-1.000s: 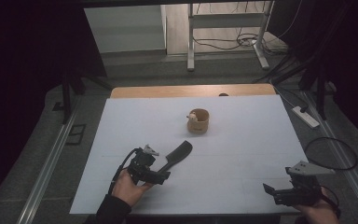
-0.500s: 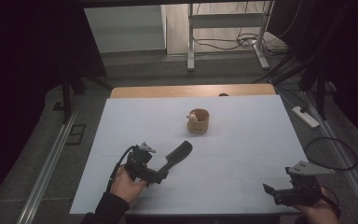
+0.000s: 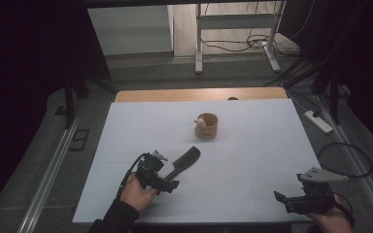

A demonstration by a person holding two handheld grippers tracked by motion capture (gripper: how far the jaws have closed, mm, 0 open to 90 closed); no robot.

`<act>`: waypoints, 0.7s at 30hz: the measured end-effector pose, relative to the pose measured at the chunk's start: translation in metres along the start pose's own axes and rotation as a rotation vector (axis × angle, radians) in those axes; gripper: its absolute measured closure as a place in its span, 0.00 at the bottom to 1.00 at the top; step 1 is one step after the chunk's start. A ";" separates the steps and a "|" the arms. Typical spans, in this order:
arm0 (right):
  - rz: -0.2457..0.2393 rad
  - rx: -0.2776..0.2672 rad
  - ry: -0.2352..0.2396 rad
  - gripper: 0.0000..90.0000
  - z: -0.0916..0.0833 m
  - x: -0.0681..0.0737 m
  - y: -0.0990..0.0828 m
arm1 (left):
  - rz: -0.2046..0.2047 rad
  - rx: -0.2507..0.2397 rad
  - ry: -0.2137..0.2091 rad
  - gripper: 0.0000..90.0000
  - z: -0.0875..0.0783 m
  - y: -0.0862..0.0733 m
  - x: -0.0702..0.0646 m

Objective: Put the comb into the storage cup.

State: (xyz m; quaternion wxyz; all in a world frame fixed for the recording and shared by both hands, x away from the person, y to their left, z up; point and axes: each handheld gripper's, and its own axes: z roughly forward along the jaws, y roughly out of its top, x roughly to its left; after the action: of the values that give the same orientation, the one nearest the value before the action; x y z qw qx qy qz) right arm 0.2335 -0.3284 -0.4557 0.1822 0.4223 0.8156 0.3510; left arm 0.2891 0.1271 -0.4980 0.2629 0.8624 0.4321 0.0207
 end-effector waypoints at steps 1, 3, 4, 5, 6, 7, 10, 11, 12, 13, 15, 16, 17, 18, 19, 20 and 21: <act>-0.001 0.001 0.000 0.00 0.000 0.000 0.000 | 0.004 0.005 0.000 0.00 0.002 0.001 0.000; -0.001 0.001 0.000 0.00 0.000 0.000 0.000 | 0.010 0.010 0.003 0.00 0.005 0.002 -0.002; -0.001 0.002 0.000 0.00 0.000 0.000 0.000 | 0.012 0.012 0.001 0.00 0.007 0.002 -0.002; -0.001 0.002 -0.001 0.00 0.000 0.000 0.000 | 0.015 0.013 0.002 0.00 0.008 0.003 -0.003; -0.001 0.003 0.000 0.00 0.000 0.000 0.000 | 0.020 0.017 0.005 0.00 0.009 0.004 -0.003; -0.001 0.002 -0.001 0.00 0.000 0.000 0.000 | 0.023 0.018 0.009 0.00 0.011 0.004 -0.003; -0.002 0.003 -0.001 0.00 0.000 0.000 0.000 | 0.025 0.026 0.020 0.00 0.016 0.005 -0.002; -0.002 0.003 0.000 0.00 0.000 0.000 0.000 | 0.025 0.026 0.023 0.00 0.018 0.005 -0.001; -0.002 0.004 0.000 0.00 0.000 0.000 0.000 | 0.023 0.027 0.026 0.00 0.020 0.004 0.000; -0.003 0.004 -0.001 0.00 0.000 0.000 0.000 | 0.024 0.029 0.029 0.00 0.021 0.004 0.001; -0.003 0.005 -0.001 0.00 0.001 0.000 0.000 | 0.021 0.034 0.036 0.00 0.024 0.004 0.003; -0.003 0.005 -0.001 0.00 0.001 0.000 0.000 | 0.020 0.039 0.036 0.00 0.026 0.004 0.004; -0.003 0.005 -0.001 0.00 0.001 0.000 0.000 | 0.020 0.043 0.037 0.00 0.027 0.004 0.004; -0.003 0.006 -0.001 0.00 0.001 0.000 0.000 | 0.022 0.048 0.041 0.00 0.029 0.004 0.004; -0.003 0.006 0.000 0.00 0.001 0.000 0.000 | 0.024 0.052 0.044 0.00 0.030 0.004 0.004; -0.003 0.007 0.000 0.00 0.001 0.000 0.000 | 0.027 0.054 0.046 0.00 0.031 0.004 0.004; -0.003 0.007 0.000 0.00 0.001 0.000 0.000 | 0.029 0.058 0.047 0.00 0.032 0.005 0.003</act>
State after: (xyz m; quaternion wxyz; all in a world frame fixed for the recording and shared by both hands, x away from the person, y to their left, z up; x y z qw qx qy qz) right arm 0.2339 -0.3276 -0.4559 0.1814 0.4215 0.8175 0.3479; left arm 0.3032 0.1132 -0.5243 0.2272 0.8751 0.4261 0.0324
